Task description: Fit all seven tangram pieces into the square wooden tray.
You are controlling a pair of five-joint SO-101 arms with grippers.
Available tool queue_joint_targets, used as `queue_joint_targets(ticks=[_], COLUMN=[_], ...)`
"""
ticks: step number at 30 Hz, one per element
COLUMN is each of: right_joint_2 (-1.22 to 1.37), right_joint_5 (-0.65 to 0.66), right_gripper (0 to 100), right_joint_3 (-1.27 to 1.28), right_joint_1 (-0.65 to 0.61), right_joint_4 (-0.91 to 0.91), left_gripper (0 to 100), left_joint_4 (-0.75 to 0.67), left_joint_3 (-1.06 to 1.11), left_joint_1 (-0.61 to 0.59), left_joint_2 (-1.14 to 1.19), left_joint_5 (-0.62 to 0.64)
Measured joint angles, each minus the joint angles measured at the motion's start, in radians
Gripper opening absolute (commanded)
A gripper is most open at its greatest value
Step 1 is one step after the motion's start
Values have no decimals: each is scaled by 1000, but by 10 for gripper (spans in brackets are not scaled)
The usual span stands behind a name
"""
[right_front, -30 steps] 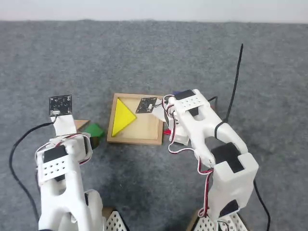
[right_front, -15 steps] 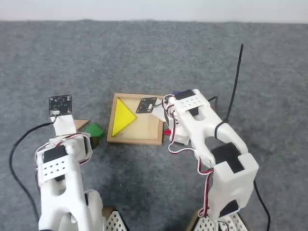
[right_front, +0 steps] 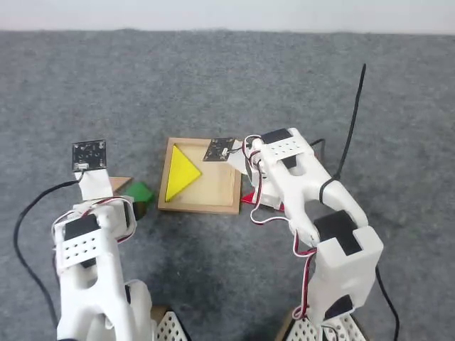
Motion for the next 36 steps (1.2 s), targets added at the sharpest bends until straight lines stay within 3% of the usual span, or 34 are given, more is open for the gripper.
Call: queue_joint_targets(ticks=[24,36], right_joint_2=[-2,-78], right_joint_5=[-28,-330], right_gripper=[187,187], right_joint_3=[0,20], right_joint_1=[0,3], right_joint_4=[0,63], left_gripper=[287,287], left_joint_4=[0,0], left_joint_3=[0,0], left_joint_1=[0,0], left_joint_2=[0,0], left_joint_5=[0,0])
